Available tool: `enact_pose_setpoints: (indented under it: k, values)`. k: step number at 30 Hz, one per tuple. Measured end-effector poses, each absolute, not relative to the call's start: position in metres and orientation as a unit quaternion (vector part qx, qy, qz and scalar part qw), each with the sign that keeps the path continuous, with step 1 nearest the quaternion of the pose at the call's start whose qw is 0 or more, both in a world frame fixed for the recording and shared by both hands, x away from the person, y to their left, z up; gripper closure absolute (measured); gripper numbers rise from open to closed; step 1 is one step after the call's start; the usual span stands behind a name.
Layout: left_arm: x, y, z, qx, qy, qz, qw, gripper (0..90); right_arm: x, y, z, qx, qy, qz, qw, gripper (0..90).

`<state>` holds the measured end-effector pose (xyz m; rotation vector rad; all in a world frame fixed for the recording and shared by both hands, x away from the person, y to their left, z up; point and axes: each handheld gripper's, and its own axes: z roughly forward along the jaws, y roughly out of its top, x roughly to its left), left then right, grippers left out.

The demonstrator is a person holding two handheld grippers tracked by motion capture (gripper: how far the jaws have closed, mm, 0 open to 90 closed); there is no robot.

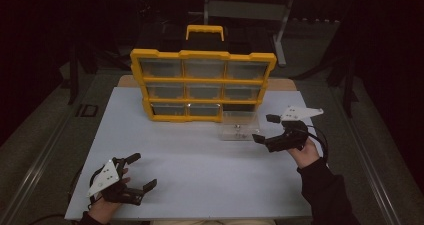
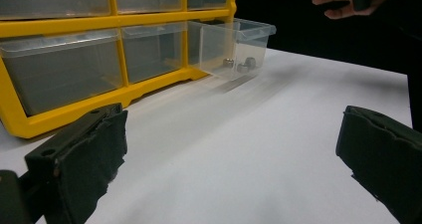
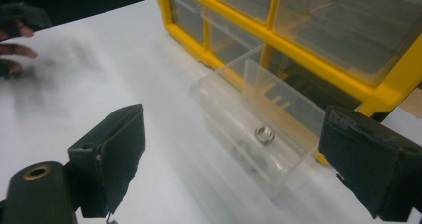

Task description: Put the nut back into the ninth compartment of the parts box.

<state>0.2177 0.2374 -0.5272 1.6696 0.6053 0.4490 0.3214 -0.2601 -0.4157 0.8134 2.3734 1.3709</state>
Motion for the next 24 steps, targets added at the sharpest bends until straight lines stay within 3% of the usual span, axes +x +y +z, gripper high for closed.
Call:
enact_pose_setpoints:
  k: [24]
  values:
    - [0.218,0.237,-0.527,0.724,0.262,0.196,0.608,0.0,0.273,-0.307,-0.484,0.284,0.802,0.508,0.138,11.2]
